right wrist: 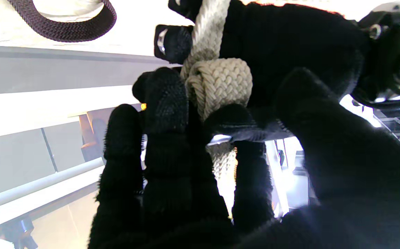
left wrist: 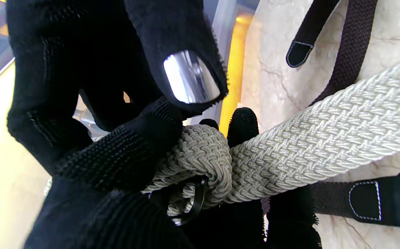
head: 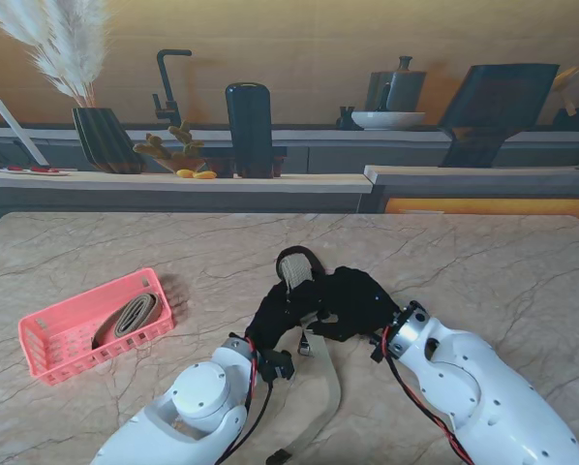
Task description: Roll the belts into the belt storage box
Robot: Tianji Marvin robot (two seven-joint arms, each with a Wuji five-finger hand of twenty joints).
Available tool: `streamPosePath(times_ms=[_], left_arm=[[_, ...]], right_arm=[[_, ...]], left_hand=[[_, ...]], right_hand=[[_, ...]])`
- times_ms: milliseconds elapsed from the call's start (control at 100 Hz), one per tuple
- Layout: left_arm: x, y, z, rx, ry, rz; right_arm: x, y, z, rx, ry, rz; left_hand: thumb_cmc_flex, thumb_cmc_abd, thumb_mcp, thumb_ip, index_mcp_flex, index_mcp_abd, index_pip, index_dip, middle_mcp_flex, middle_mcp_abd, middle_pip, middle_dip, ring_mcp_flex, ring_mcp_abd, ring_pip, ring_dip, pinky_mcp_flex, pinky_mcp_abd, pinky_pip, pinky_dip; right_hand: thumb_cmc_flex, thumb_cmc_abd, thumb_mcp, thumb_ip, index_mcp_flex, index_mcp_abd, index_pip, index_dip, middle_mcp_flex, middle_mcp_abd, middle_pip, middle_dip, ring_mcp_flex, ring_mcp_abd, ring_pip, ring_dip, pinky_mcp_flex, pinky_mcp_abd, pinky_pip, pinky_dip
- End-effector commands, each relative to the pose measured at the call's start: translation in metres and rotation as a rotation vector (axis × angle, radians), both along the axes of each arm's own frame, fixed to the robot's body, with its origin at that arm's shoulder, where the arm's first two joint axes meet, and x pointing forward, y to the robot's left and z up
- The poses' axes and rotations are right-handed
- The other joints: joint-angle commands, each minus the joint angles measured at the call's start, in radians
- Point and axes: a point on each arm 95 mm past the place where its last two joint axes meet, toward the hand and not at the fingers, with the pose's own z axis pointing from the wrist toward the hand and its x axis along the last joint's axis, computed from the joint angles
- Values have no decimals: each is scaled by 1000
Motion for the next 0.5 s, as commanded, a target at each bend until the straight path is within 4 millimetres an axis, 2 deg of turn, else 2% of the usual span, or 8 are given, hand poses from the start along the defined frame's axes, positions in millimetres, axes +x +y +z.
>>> streamPosePath(times_ms=[0, 140, 250, 340, 420, 440, 490], left_arm=[[0, -5, 5, -12, 1, -1], [0, -5, 3, -1, 7, -8], [1, -6, 3, 18, 0, -19], [1, -6, 2, 38, -12, -27], [1, -6, 2, 52, -21, -42], [1, -6, 1, 55, -23, -48], [1, -6, 1, 65, -33, -65]], right_arm=[[-11, 3, 2, 23, 6, 26], [-18, -5, 16, 71, -40, 9], [-22, -11, 26, 106, -59, -9], [-22, -15, 31, 126, -79, -23], [-20, -18, 38, 145, -136, -44], [-19, -19, 39, 146, -149, -50], [-17, -23, 44, 137, -171, -64]], left_hand=[[101, 83, 63, 26, 28, -49, 57, 20, 60, -45, -12, 43, 50, -24, 51, 52, 26, -23, 53, 39], [180, 112, 46, 14, 54, -52, 113, 55, 92, -44, 8, 116, 71, -25, 113, 114, 46, -17, 94, 87], [225, 156, 25, 10, 60, -63, 142, 87, 88, -47, 47, 156, 73, -30, 153, 145, 46, -12, 113, 124], [243, 179, 7, 11, 57, -65, 144, 94, 77, -48, 66, 162, 67, -31, 172, 158, 38, -9, 124, 142], [246, 188, 2, 8, 49, -66, 138, 94, 64, -44, 63, 162, 54, -23, 179, 169, 22, -8, 130, 152], [247, 190, 2, 9, 48, -68, 137, 94, 61, -45, 62, 162, 51, -21, 179, 171, 20, -8, 132, 154], [250, 198, 1, 9, 43, -71, 132, 93, 52, -46, 59, 160, 43, -17, 181, 181, 15, -11, 143, 165]], right_hand=[[-15, -28, -9, -18, 35, -68, 211, 86, -8, -118, 40, 23, -10, -21, 27, 15, -2, -12, -3, 31], [-32, -10, 0, -1, 22, -44, 175, 54, -13, -117, 42, 27, -11, -30, 36, 20, -1, -19, -2, 34], [-47, 4, 15, 31, 21, -26, 123, 39, -13, -117, 36, 25, -14, -28, 35, 19, -1, -19, -5, 34], [-59, 24, 16, 46, 20, -24, 85, 37, -10, -119, 36, 25, -13, -25, 37, 21, -4, -18, -7, 37], [-46, 44, 2, 30, 18, -30, 74, 30, -14, -121, 31, 24, -18, -25, 31, 19, 0, -19, -8, 37], [-49, 51, 6, 43, 14, -24, 58, 26, -21, -120, 23, 20, -22, -26, 20, 14, -1, -18, -14, 35], [-46, 59, 1, 47, -13, -10, 20, 15, -55, -118, -3, 10, -47, -27, -15, -1, -10, -19, -30, 27]])
